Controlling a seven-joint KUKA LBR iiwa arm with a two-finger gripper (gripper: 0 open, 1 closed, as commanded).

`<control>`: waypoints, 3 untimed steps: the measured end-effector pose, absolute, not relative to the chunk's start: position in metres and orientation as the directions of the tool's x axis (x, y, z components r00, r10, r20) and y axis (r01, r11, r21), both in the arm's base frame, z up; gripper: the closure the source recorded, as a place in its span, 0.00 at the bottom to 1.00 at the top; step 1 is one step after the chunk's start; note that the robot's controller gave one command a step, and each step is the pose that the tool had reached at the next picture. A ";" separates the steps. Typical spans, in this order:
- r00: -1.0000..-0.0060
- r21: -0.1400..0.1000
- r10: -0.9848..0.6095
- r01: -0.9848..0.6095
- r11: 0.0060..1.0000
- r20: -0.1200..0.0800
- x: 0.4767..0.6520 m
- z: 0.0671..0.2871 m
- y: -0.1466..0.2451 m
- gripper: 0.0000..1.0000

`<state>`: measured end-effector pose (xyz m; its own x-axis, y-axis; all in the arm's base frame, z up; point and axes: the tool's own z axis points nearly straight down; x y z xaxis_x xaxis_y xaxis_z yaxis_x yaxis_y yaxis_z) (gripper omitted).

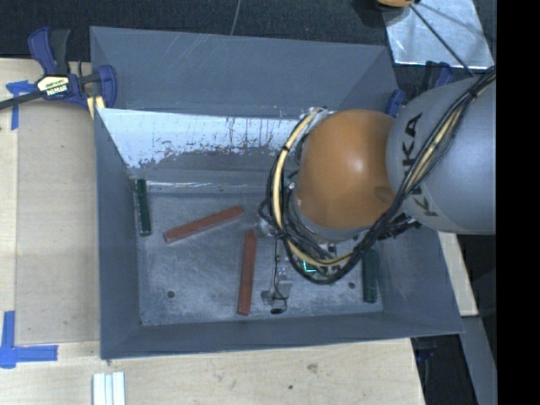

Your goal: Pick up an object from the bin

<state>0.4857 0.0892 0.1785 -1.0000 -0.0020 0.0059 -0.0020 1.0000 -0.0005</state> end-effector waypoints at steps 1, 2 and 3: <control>-1.000 0.001 0.000 0.000 1.000 -0.002 0.488 0.183 0.089 0.00; -0.994 0.000 -0.108 -0.108 0.994 -0.010 0.493 0.160 0.090 0.00; -0.967 -0.001 -0.256 -0.256 0.967 -0.007 0.501 0.091 0.085 0.00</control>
Offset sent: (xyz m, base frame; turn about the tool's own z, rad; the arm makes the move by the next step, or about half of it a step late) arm 0.0158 0.0006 -0.1085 -0.4540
